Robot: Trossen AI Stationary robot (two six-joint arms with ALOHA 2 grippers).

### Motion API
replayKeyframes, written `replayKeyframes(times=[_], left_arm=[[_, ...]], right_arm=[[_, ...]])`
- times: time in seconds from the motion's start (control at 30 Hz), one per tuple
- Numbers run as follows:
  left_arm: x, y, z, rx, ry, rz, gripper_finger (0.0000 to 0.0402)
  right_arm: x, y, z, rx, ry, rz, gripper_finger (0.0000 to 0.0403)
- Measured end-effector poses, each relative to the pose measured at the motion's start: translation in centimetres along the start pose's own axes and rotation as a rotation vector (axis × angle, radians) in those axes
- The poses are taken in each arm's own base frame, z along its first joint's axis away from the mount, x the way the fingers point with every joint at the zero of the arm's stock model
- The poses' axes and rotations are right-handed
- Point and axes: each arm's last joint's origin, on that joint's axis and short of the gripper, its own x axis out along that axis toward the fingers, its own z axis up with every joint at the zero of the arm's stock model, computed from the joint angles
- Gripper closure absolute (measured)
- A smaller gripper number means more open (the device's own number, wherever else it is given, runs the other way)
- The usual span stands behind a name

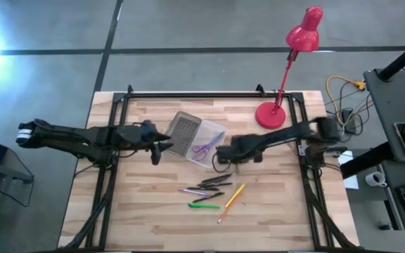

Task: Pick & place school supplies into a supply box
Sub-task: Put the black pen into the supply box

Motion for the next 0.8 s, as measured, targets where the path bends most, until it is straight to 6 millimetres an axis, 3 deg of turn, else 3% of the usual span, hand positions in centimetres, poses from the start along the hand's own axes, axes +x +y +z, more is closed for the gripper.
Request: replayKeyframes(times=[0.1,0.23,0.33,0.43,0.67,0.8], left_arm=[[0.1,0.1,-0.3,0.004,0.016,0.009,0.0249],[0.3,0.3,-0.7,0.008,0.031,0.016,0.0249],[0.4,0.4,-1.0,0.011,0.043,0.021,0.0249],[0.3,0.3,-0.9,-0.008,0.036,0.019,0.0249],[0.2,0.4,-1.0,-0.032,0.035,0.02,0.0249],[0.2,0.4,-1.1,-0.03,0.041,0.022,0.0249]], right_arm=[[-3.7,0.4,0.7,0.133,-0.106,0.179,0.0388],[-4.6,2.0,3.9,0.229,-0.207,0.387,0.0389],[-3.4,3.5,6.4,0.256,-0.213,0.469,0.0389],[-0.6,4.8,7.6,0.264,-0.137,0.51,0.0389],[3.2,5.8,7.4,0.323,-0.061,0.454,0.037],[3.7,6.4,7.3,0.35,-0.037,0.455,0.0331]])
